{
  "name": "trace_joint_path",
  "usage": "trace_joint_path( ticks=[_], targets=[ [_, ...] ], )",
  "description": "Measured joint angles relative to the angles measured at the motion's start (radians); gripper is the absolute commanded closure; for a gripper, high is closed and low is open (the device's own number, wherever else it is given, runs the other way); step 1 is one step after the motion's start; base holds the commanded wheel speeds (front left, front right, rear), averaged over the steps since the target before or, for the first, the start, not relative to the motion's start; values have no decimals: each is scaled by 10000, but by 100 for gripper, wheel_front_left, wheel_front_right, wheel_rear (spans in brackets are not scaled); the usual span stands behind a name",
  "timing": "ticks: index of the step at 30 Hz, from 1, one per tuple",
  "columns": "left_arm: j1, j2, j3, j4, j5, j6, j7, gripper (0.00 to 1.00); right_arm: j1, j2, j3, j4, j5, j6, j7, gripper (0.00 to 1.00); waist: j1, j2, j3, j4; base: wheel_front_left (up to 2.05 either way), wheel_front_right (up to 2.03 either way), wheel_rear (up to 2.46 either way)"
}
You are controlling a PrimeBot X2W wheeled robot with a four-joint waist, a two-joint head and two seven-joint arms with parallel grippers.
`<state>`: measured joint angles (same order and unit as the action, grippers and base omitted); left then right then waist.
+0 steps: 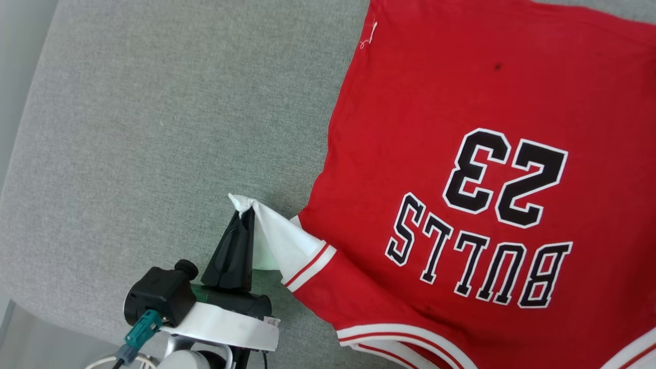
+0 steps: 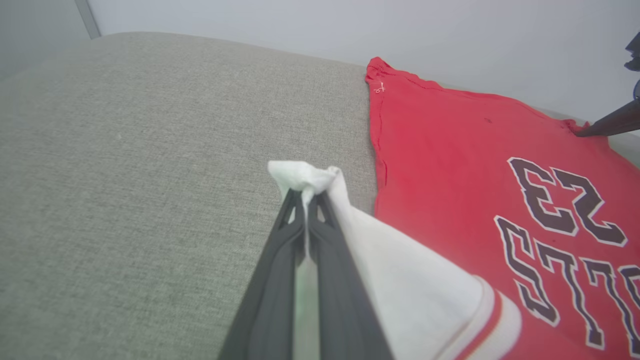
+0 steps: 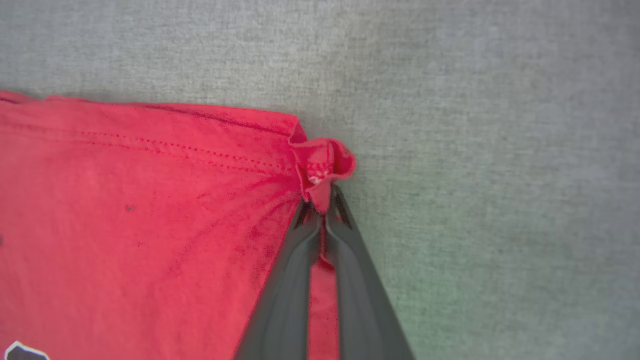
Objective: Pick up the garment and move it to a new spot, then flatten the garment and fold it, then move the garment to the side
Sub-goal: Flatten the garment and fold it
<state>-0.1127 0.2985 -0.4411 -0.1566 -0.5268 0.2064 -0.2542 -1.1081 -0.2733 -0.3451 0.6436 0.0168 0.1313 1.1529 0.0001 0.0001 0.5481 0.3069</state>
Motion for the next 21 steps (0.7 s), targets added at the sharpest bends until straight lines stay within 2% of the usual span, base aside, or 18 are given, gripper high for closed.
trace_joint_path(
  ticks=[4, 11, 17, 21],
  targets=[
    [27, 40, 90, 102, -52, 25, -13, 100, 234, -236, 809, -209, 240, 0, -84, 100, 0, 0, -385, -90, 0, 0, 0],
    [514, 301, 267, 244, -226, 186, 159, 100, 977, -1344, 2500, -1206, 1336, 0, 8, 100, 0, 0, -1508, -384, 0, 0, 0],
    [1158, 631, 483, 211, -370, 451, 399, 100, 2895, -2518, 3398, -2569, 2349, 0, 341, 100, -2, -1, -2648, -843, 0, 0, 0],
    [1728, 872, 742, 113, -527, 686, 502, 100, 4625, -2918, 3289, -3576, 3026, 0, 571, 100, -3, 0, -3262, -1404, 0, 0, 0]
  ],
)
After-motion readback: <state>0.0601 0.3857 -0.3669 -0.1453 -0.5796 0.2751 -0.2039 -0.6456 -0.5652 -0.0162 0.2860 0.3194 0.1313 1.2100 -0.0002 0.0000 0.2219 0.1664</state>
